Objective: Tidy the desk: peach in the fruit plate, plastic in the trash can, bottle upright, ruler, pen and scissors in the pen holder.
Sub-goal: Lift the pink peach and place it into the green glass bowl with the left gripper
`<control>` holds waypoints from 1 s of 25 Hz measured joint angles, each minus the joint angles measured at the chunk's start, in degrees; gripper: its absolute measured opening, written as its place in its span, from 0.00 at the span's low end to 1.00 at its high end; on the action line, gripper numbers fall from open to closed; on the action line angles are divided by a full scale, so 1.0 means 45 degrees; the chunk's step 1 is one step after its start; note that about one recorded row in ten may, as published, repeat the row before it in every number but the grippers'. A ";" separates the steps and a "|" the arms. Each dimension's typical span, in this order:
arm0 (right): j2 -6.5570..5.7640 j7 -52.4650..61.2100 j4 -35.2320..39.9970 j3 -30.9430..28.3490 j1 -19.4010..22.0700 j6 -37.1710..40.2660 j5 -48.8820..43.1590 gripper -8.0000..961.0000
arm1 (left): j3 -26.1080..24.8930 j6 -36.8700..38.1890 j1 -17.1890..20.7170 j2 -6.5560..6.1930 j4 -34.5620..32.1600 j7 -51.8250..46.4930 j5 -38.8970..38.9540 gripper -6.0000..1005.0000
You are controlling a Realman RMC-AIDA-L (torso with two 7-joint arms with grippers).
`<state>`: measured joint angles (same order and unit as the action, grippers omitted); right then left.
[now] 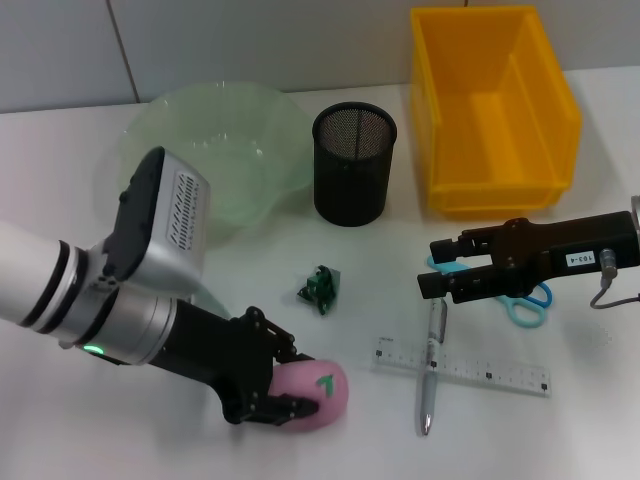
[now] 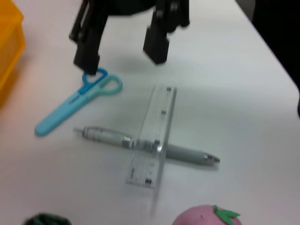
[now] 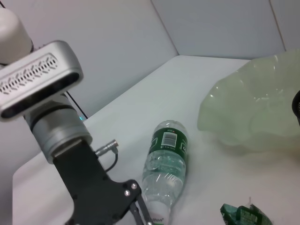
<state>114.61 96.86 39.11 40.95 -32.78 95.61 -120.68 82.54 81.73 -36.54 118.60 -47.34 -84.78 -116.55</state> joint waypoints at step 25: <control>0.0000 0.0114 0.0000 0.0001 0.0019 -0.0077 -0.0126 0.78 | -0.7894 0.1701 0.0241 -0.0062 0.2488 0.0370 0.4590 0.28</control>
<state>114.61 97.37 39.11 40.96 -32.69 95.26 -121.25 47.02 89.39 -35.46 118.32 -36.15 -83.12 -95.90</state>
